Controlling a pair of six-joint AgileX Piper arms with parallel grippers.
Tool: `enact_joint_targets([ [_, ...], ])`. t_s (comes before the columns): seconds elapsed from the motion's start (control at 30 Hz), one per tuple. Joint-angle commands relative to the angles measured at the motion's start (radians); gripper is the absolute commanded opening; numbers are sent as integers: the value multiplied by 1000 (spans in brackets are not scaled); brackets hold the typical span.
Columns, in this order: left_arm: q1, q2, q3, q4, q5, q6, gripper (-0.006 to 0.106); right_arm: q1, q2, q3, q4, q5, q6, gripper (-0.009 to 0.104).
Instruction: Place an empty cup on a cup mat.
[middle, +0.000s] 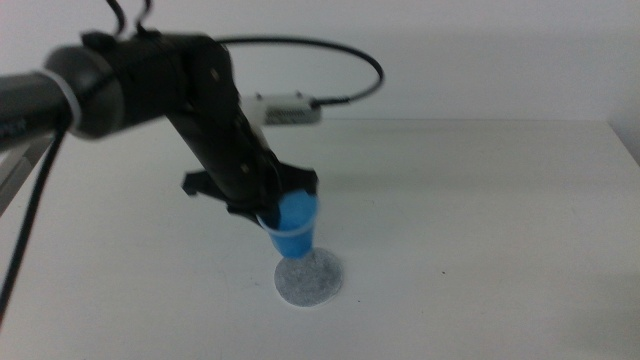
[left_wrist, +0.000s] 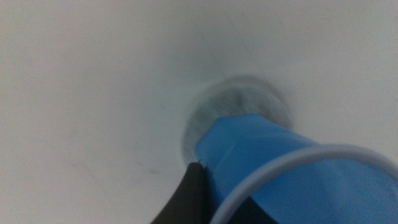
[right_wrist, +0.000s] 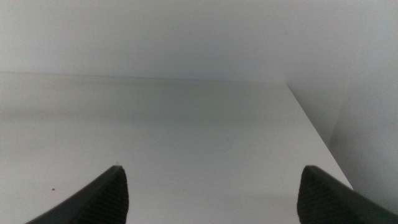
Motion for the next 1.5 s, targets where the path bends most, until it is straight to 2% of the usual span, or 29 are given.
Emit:
enact_joint_targets([
  [0.0,-38,-12,47,13,-51,-49,-2,1,-5,3,-7,-7,-4,93],
  [0.27,-59,43,100,13,-154,-52,-1,1,-5,3,-7,-7,-4,93],
  [0.4,-59,77,102,-15,-185,-47,10,1,-5,3,-7,-7,-4,93],
  [0.5,-59,79,102,-19,-186,-42,29,1,-5,3,-7,-7,-4,93],
  [0.7,-50,32,98,-26,-96,39,94,1,-5,3,-7,-7,-4,93],
  [0.77,-29,-29,98,-31,-41,54,94,1,-5,3,-7,-7,-4,93],
  [0.87,-17,-178,120,28,10,41,94,1,-5,3,-7,-7,-4,93],
  [0.97,-17,-393,191,153,54,-47,94,1,-5,3,-7,-7,-4,93],
  [1.1,-17,-649,298,302,137,-63,94,1,-5,3,-7,-7,-4,93],
  [1.3,-10,-967,551,405,42,-162,94,1,-5,3,-7,-7,-4,93],
  [1.47,21,-1197,804,485,-259,-200,94,1,-5,3,-7,-7,-4,93],
])
